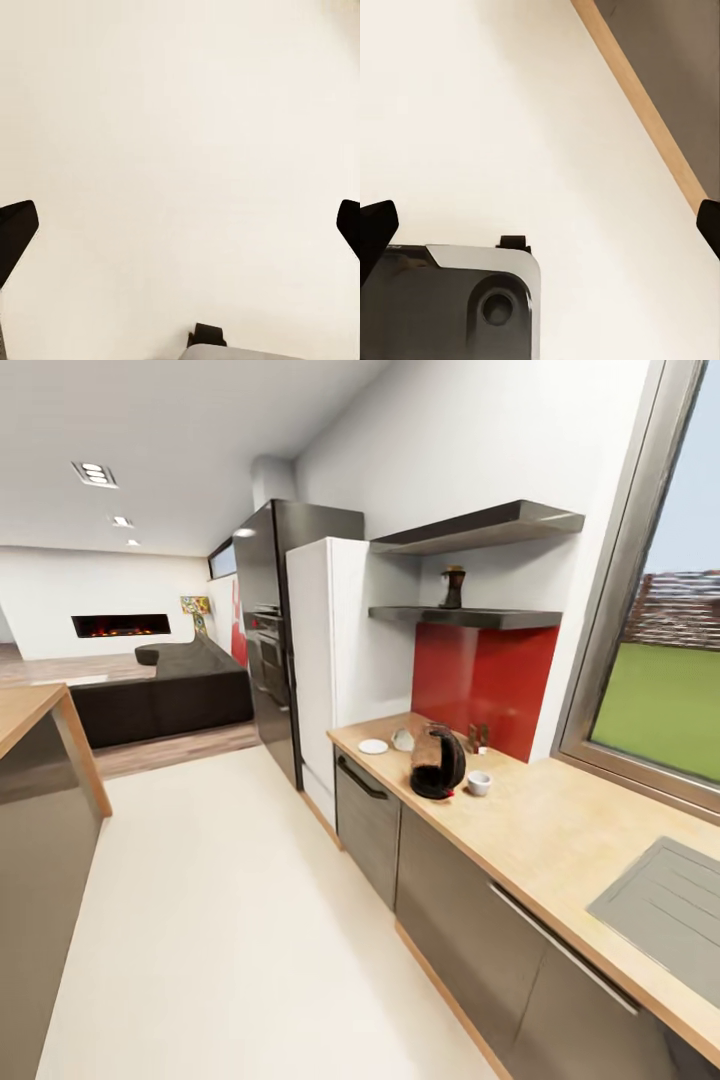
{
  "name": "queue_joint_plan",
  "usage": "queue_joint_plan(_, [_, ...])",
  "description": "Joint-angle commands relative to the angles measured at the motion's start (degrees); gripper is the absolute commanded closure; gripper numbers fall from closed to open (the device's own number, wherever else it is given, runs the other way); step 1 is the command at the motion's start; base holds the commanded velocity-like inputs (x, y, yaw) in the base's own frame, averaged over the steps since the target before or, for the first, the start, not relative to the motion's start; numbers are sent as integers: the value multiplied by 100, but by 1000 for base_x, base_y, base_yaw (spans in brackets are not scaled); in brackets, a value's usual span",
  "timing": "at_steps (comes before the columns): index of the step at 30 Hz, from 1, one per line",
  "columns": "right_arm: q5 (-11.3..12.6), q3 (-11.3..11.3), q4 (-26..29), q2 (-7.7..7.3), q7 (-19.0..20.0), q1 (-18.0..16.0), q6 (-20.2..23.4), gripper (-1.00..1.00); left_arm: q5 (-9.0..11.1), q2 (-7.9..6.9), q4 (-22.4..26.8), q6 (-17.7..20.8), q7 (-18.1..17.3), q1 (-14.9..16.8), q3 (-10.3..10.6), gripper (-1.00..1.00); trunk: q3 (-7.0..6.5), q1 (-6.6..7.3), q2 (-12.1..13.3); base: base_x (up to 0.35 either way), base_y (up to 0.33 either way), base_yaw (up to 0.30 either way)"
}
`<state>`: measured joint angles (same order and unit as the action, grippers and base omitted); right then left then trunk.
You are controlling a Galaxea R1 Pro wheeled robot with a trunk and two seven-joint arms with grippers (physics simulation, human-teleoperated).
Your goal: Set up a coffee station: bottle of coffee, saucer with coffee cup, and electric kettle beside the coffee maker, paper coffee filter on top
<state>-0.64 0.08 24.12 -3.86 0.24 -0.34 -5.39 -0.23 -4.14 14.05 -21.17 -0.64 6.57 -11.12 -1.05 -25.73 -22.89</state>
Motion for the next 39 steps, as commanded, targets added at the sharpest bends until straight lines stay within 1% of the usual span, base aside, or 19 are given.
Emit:
queue_joint_plan(1, [-6, 1, -5, -1, 3, -1, -16, -100, -3, 0, -8, -19, -7, 3, -13, -100, 2, -5, -3, 314, 182, 0])
queue_joint_plan(20, [-6, 1, -6, -1, 3, -1, -17, -100, -3, 0, -43, -28, -7, 3, -13, -100, 2, -5, -3, 299, 205, 0])
queue_joint_plan(39, [2, 1, -4, -1, 3, -1, -18, -100, -4, -7, -45, -24, -7, 3, -13, -100, 2, -5, -3, 311, 148, 0])
